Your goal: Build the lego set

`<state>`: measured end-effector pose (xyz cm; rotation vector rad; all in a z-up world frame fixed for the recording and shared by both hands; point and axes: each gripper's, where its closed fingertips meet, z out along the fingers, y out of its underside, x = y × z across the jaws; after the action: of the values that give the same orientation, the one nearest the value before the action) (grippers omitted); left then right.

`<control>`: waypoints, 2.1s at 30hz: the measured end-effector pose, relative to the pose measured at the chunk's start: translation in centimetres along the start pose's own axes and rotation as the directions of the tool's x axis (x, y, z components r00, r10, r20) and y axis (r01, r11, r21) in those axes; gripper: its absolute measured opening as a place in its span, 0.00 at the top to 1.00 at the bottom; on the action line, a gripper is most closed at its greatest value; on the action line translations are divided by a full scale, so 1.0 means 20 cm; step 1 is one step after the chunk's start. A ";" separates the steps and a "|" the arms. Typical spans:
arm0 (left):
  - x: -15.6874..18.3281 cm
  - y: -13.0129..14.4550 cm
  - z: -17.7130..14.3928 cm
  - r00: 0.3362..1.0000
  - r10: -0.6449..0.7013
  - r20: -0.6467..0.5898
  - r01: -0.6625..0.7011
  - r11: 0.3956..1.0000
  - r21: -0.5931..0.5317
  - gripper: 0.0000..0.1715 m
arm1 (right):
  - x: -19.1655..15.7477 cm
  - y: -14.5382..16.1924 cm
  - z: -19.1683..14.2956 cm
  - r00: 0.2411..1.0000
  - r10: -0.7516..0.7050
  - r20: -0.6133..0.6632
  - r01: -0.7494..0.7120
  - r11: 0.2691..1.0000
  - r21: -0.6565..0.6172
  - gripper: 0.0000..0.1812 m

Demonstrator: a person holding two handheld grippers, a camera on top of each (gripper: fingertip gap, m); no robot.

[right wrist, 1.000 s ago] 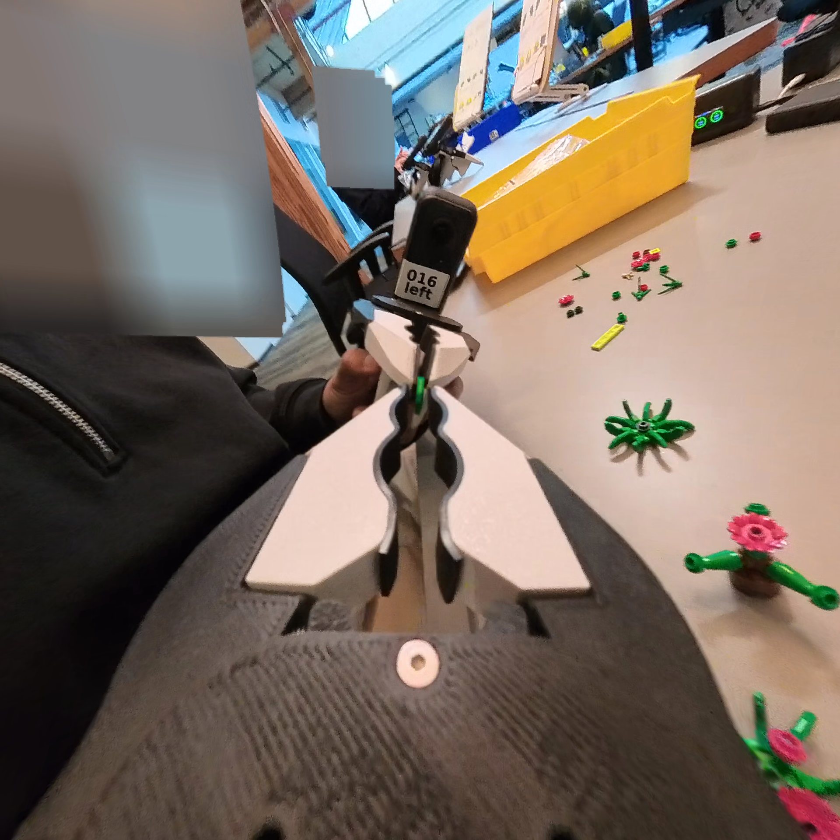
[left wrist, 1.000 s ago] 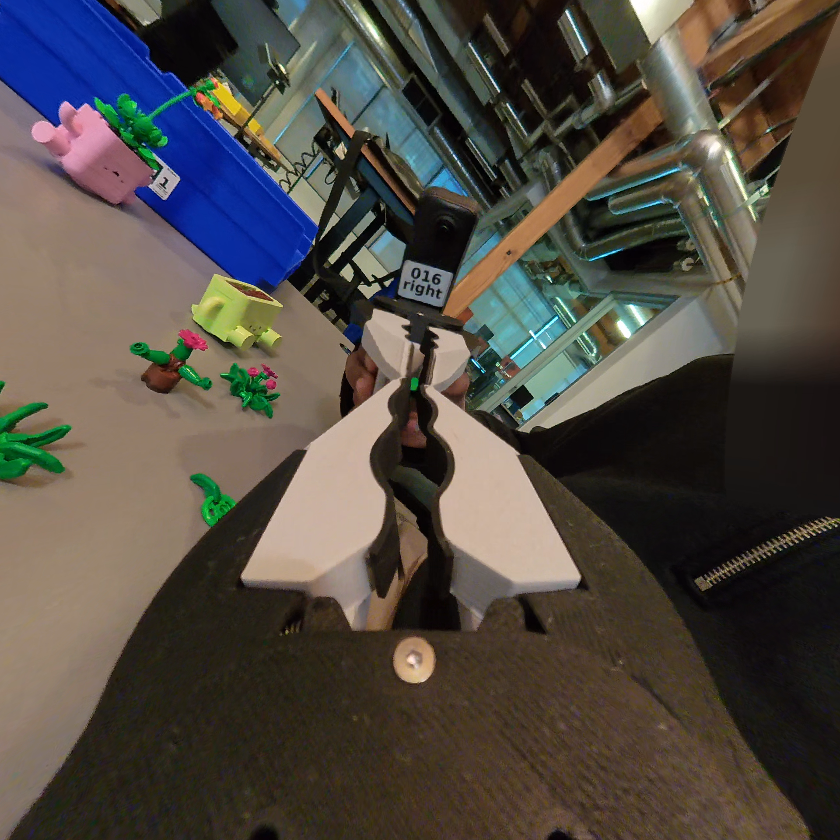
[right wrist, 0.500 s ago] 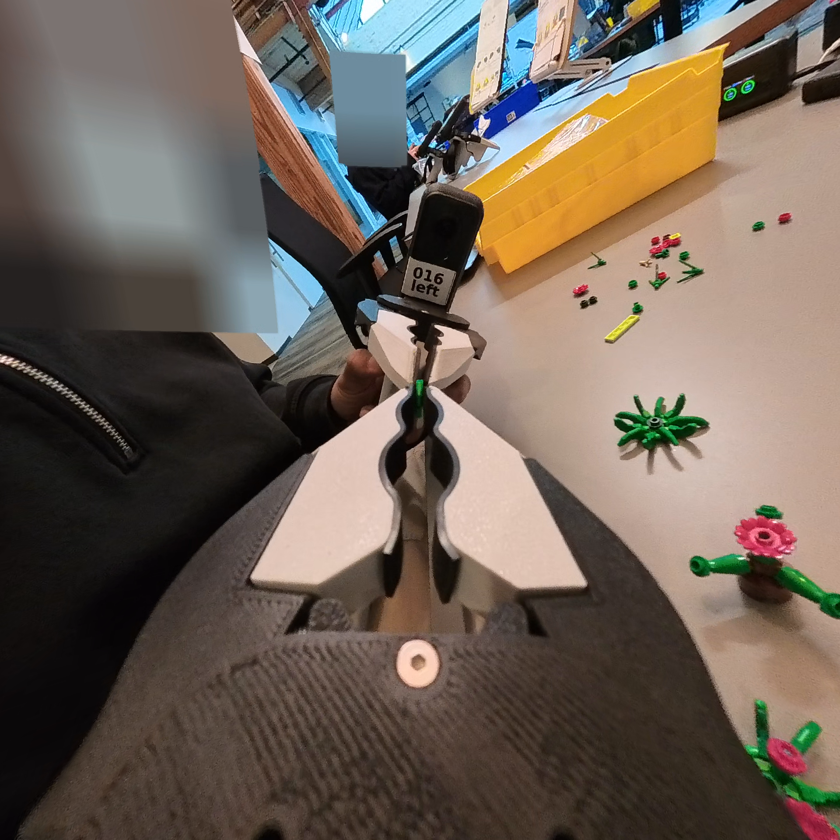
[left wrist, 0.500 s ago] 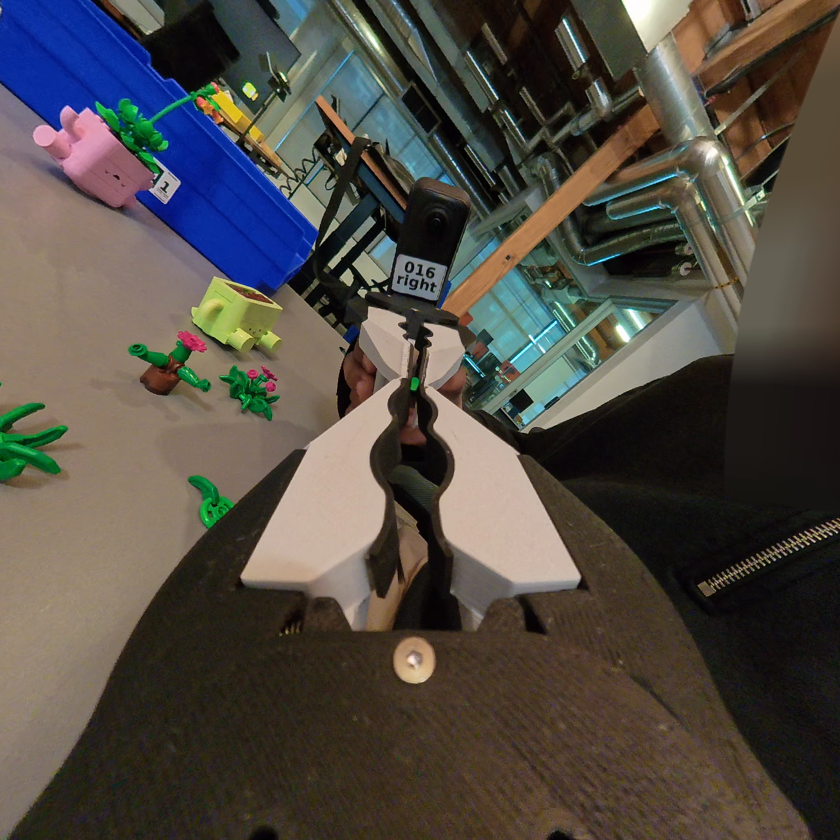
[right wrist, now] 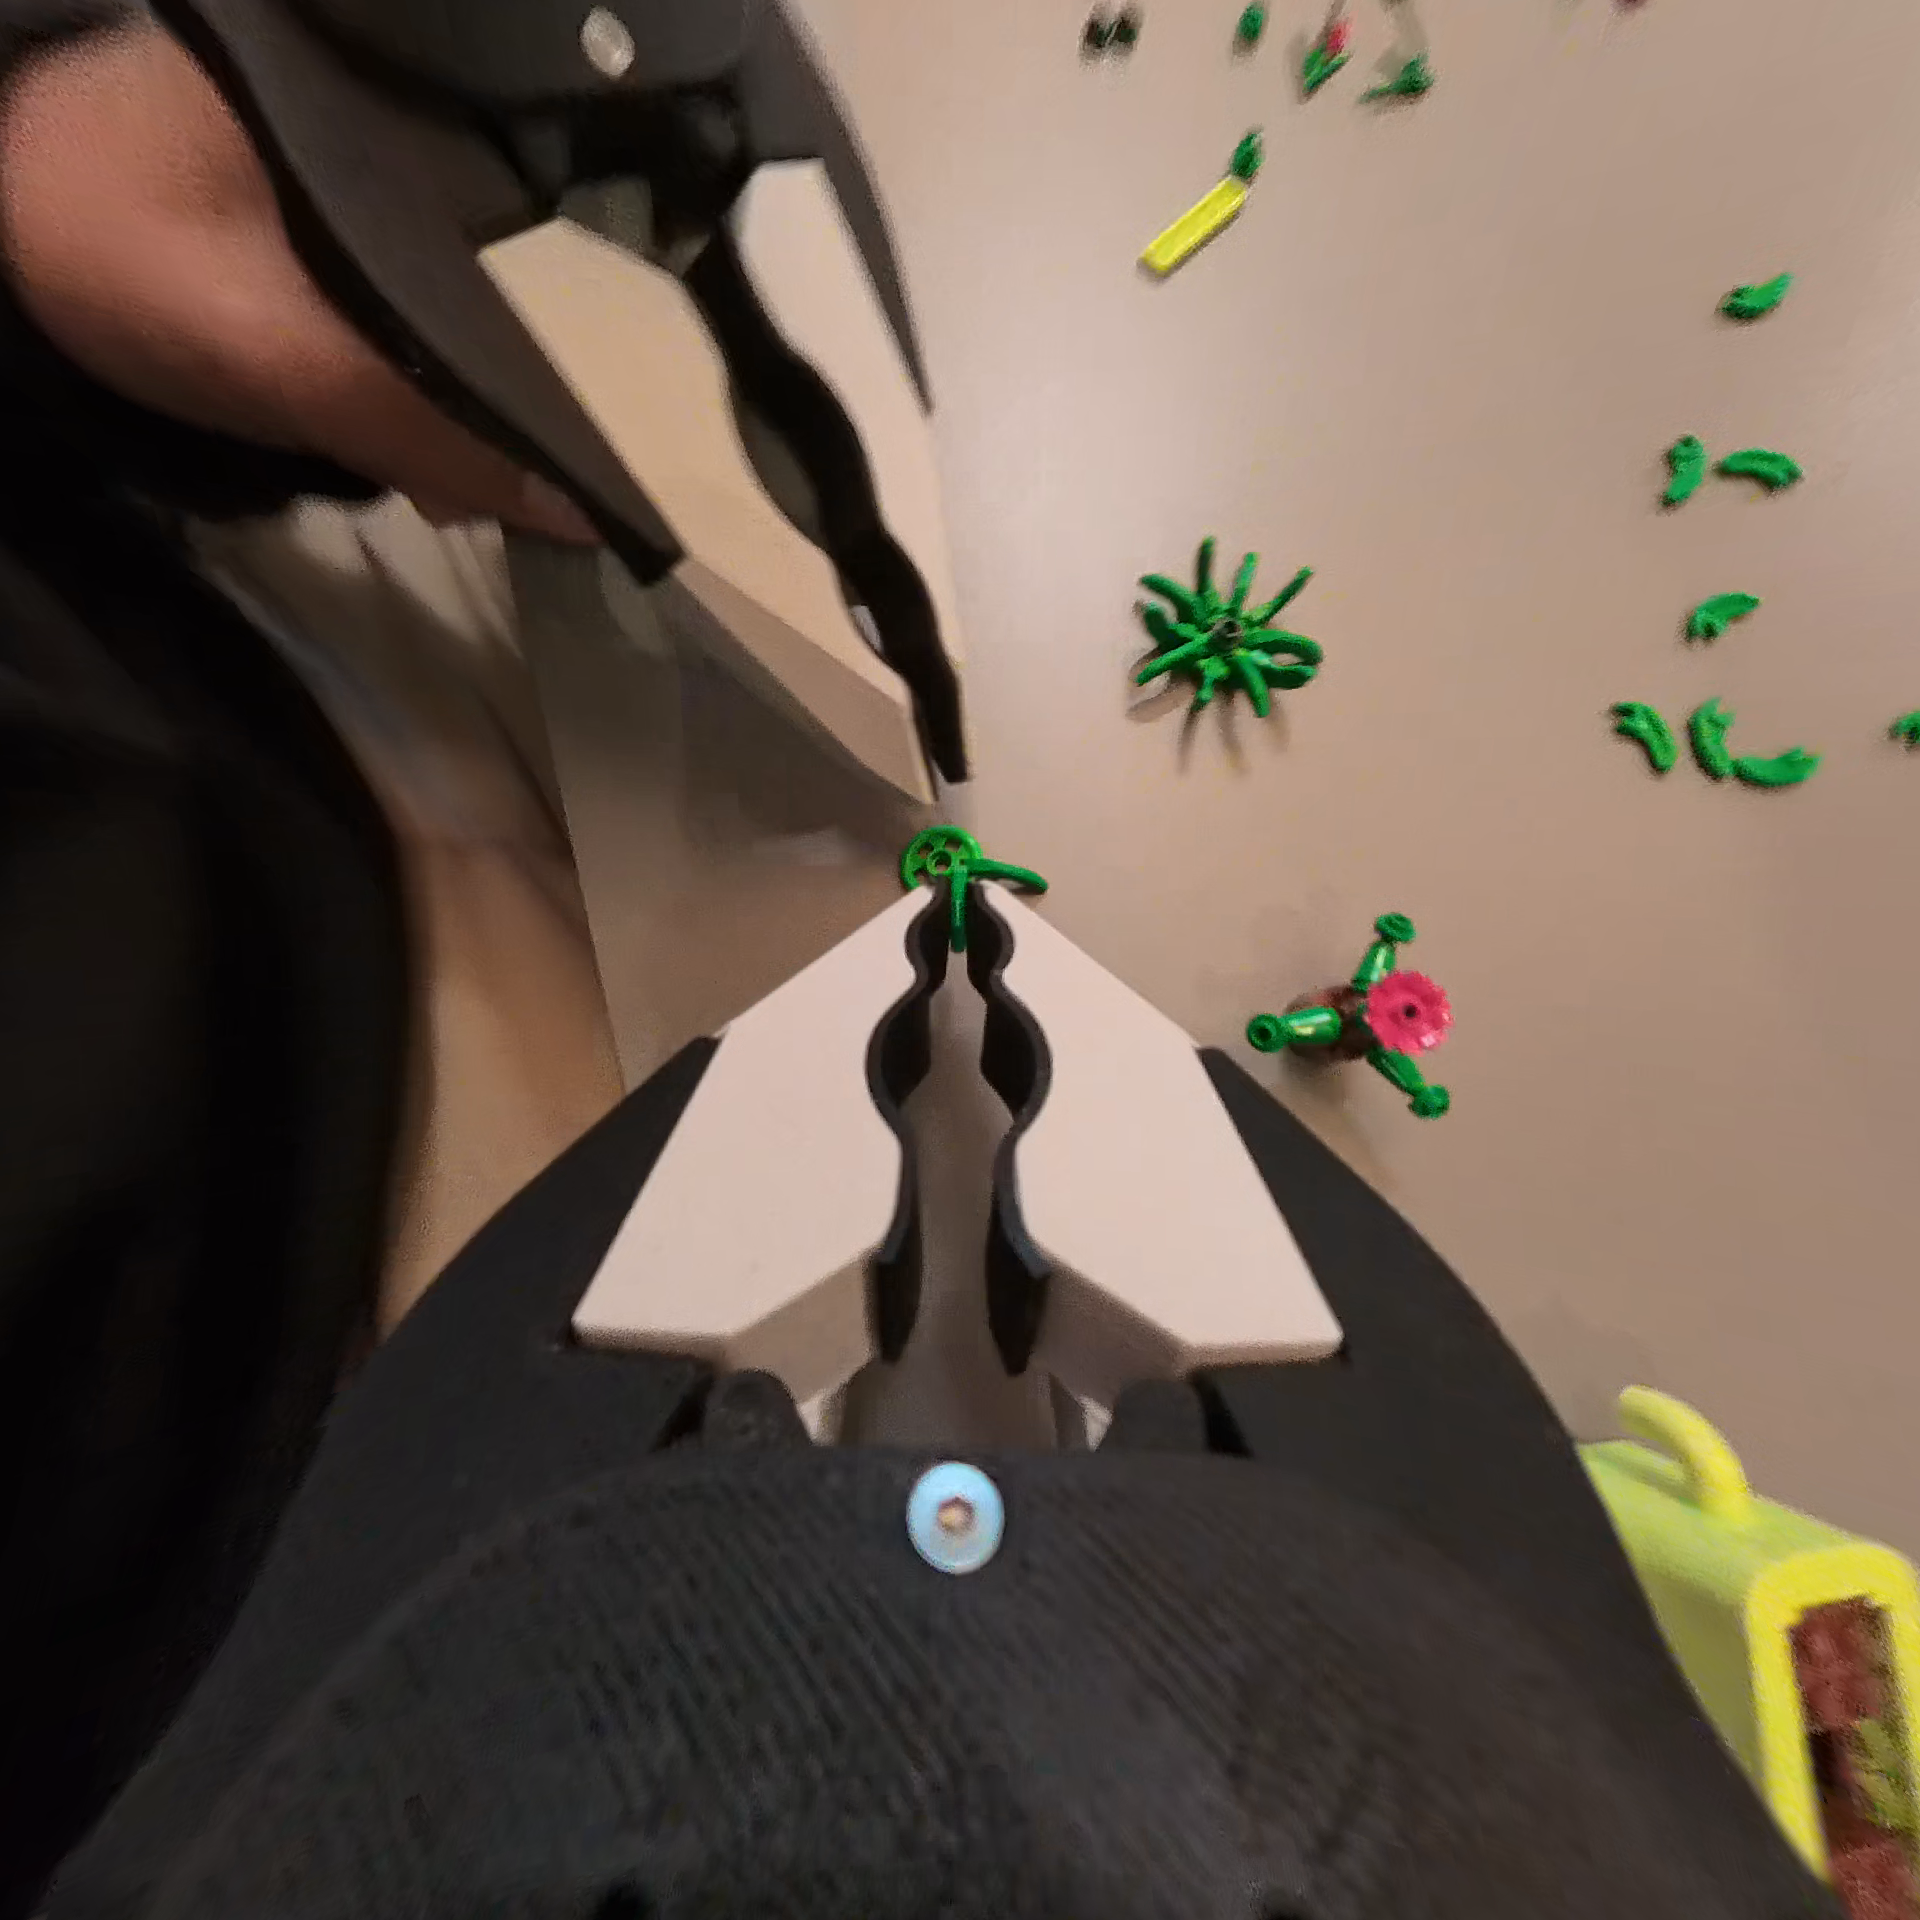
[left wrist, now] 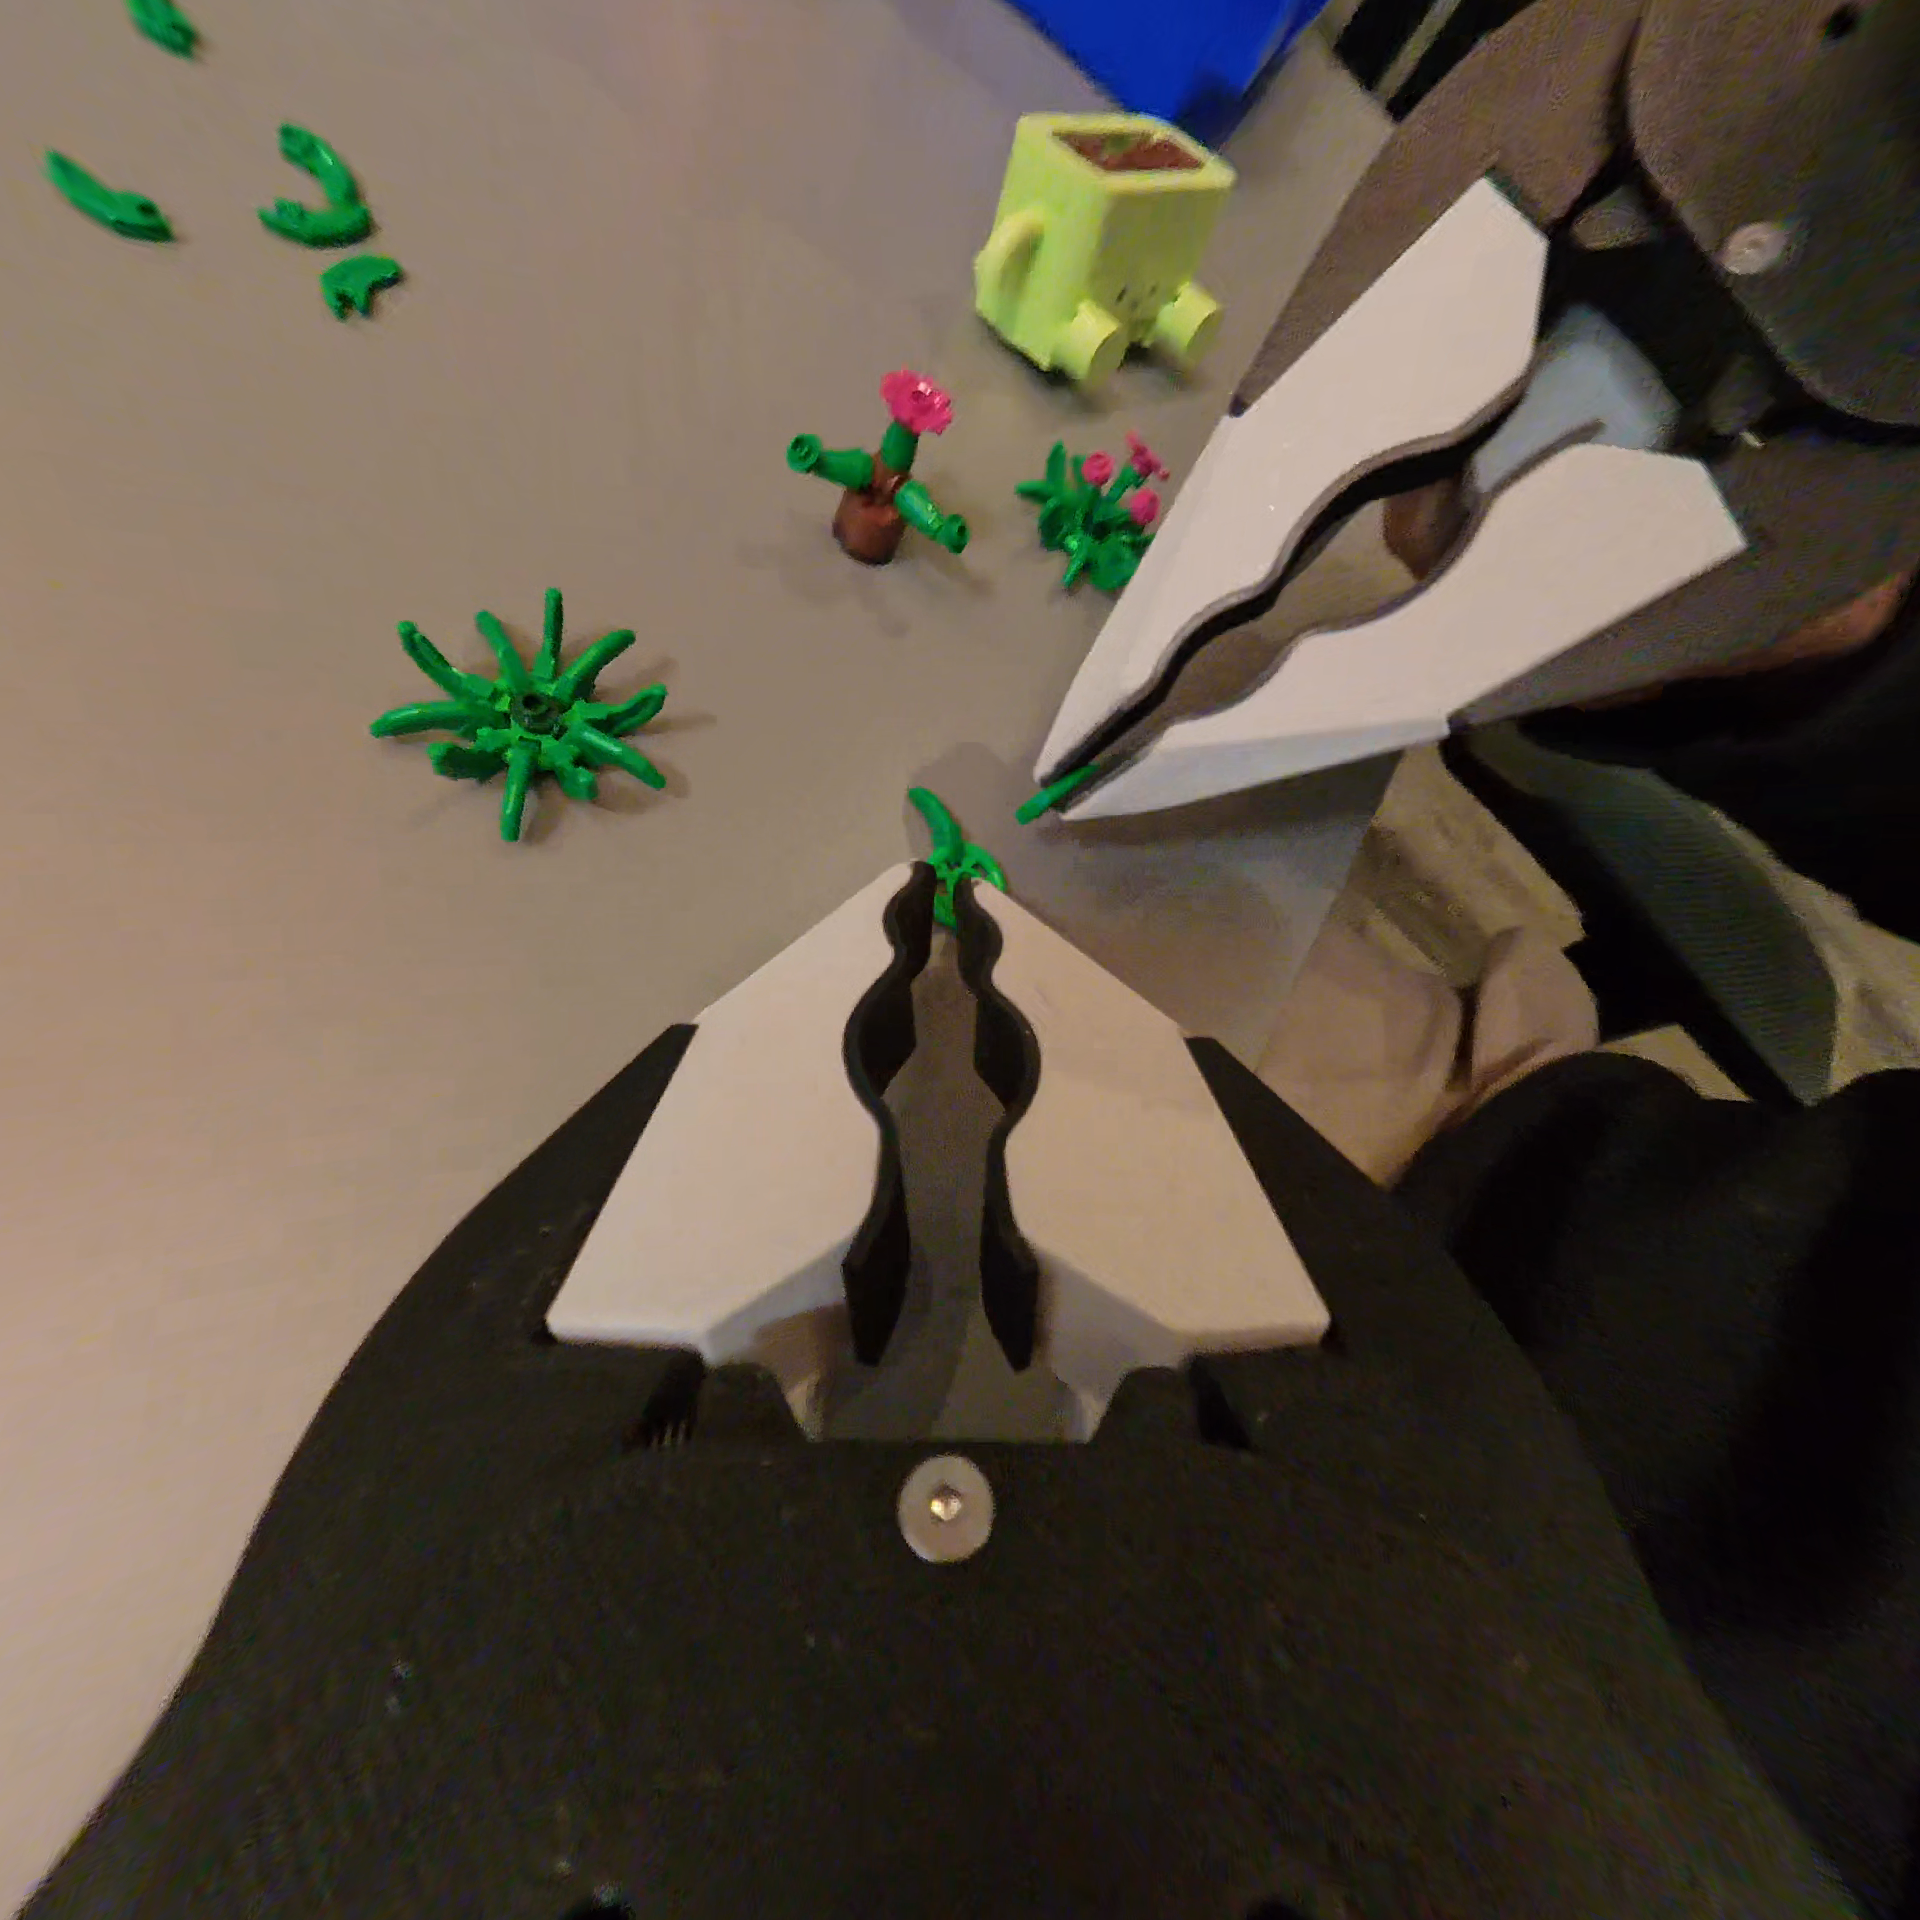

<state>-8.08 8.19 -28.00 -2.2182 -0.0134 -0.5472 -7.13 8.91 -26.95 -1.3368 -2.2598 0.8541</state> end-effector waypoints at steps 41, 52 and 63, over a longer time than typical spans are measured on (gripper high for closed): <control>-0.02 0.05 0.06 0.999 -0.036 0.026 0.039 0.992 -0.119 0.97 | -0.01 0.10 0.09 0.993 -0.096 0.074 0.118 0.910 -0.397 1.00; -0.02 0.05 0.06 0.999 -0.042 0.014 0.043 0.994 -0.104 0.98 | 0.00 0.10 0.09 0.992 -0.129 -0.009 0.119 0.939 -0.324 1.00; -0.03 0.02 -0.02 0.999 -0.038 0.002 0.038 0.999 -0.037 1.00 | -0.03 0.05 0.00 1.000 -0.008 -0.021 0.006 0.994 -0.112 0.96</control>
<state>-8.77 7.69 -28.38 -2.2586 -0.0466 -0.5708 -6.21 8.82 -27.60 -1.3786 -2.3245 0.7171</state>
